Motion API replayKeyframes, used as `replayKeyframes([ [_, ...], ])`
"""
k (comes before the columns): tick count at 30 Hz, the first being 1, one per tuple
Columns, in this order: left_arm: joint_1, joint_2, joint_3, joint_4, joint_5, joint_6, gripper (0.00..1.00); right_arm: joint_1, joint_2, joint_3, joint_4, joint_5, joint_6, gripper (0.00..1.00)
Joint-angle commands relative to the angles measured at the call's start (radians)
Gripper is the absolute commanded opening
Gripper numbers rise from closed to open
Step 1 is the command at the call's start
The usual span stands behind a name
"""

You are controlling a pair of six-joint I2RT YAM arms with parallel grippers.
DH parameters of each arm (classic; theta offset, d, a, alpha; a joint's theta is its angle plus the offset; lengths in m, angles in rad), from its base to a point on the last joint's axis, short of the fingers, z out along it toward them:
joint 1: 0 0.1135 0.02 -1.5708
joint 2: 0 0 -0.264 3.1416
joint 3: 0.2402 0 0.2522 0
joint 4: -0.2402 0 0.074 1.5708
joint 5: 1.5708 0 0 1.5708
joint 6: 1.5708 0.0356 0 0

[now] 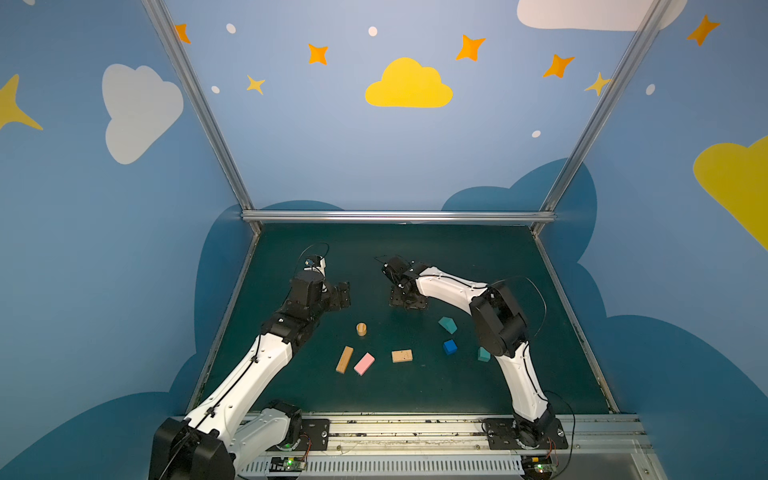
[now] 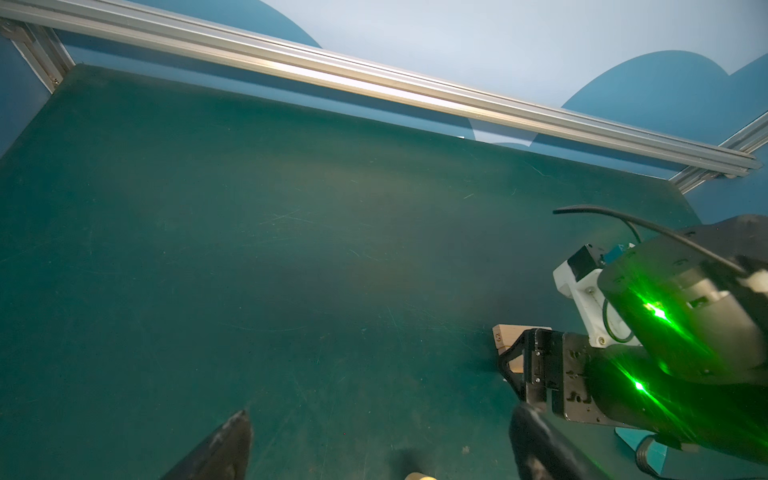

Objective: Build the wood block tower
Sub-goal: 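Lower the held bar onto the farther wood bar with the right gripper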

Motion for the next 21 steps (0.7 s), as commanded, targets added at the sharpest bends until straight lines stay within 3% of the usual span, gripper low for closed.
replayKeyframes([
  [1,-0.004,-0.018,-0.014,0.002,-0.008,0.006,0.96,0.003,0.047,0.011,-0.017,-0.020,0.000,0.83],
  [21,-0.005,-0.019,-0.016,0.002,-0.009,0.008,0.96,0.006,0.048,0.016,-0.006,-0.031,-0.028,0.85],
])
